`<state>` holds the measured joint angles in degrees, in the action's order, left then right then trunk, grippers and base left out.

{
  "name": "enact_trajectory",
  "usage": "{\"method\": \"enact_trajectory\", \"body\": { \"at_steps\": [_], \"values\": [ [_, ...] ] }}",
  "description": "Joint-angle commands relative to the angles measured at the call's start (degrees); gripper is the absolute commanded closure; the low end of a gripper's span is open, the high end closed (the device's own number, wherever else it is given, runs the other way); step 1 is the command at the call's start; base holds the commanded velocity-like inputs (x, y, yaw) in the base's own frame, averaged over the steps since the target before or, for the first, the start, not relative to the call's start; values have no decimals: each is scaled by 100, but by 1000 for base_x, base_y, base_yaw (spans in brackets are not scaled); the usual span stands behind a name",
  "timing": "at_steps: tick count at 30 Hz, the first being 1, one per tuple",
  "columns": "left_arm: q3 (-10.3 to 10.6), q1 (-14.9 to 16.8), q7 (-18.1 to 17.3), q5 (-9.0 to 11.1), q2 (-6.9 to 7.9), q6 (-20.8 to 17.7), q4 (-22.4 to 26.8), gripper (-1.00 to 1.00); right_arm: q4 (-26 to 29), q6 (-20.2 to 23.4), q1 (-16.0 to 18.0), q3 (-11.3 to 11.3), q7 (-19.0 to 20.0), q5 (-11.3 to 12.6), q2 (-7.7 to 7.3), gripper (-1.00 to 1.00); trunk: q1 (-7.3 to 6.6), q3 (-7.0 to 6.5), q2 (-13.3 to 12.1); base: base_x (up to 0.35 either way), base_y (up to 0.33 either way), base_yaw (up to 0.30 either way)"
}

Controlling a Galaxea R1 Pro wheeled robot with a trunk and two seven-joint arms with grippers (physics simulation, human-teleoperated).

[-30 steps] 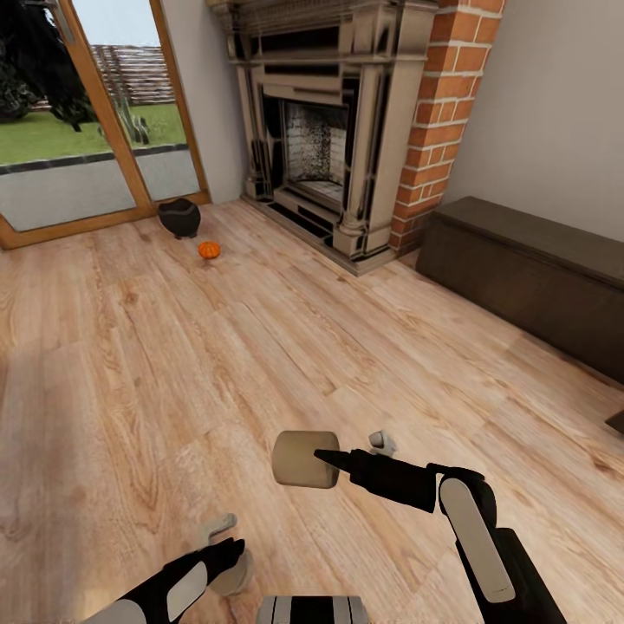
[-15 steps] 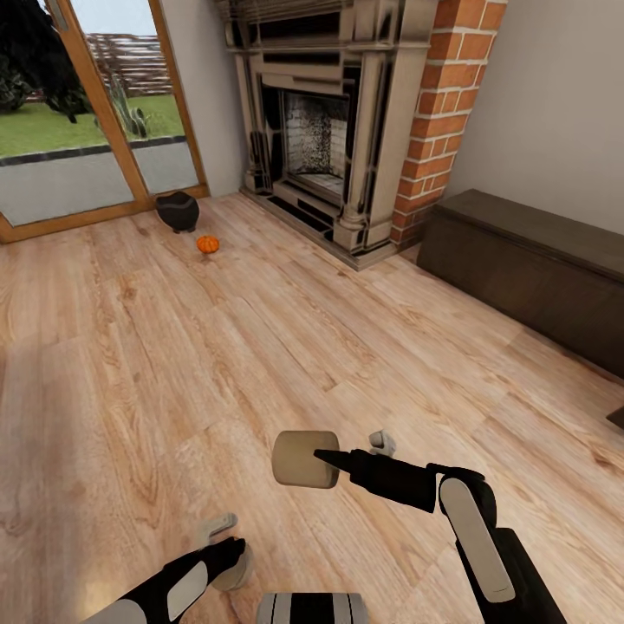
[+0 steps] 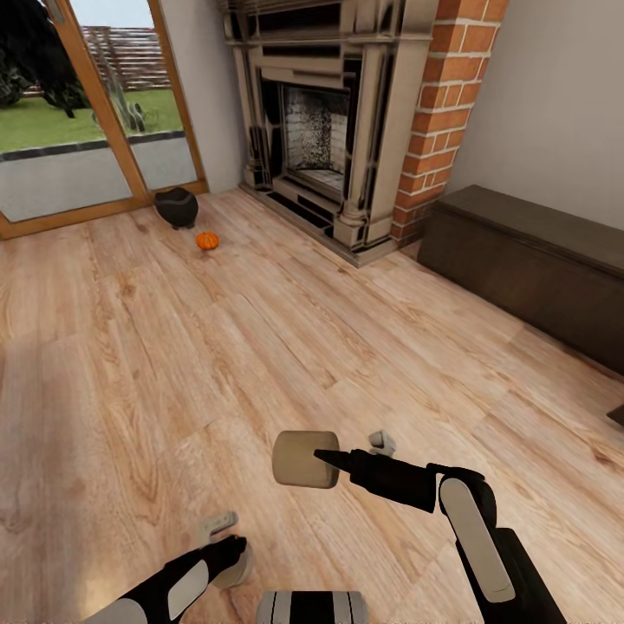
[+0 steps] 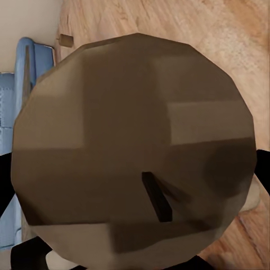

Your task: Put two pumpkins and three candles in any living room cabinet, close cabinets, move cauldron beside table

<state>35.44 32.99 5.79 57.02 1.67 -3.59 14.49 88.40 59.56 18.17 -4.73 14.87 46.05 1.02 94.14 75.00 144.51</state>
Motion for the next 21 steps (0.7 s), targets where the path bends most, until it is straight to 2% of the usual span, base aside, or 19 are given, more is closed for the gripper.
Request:
{"method": "enact_trajectory", "body": {
  "at_steps": [1,21],
  "values": [
    [60,-3,57,45,9,-19,-34,-100,2,22,3,7,51,-53,3,100,0,5,1,0,0,0],
    [51,-3,62,46,18,-19,-36,-100,2,21,3,7,51,-53,3,100,0,5,1,0,0,0]
  ]
}}
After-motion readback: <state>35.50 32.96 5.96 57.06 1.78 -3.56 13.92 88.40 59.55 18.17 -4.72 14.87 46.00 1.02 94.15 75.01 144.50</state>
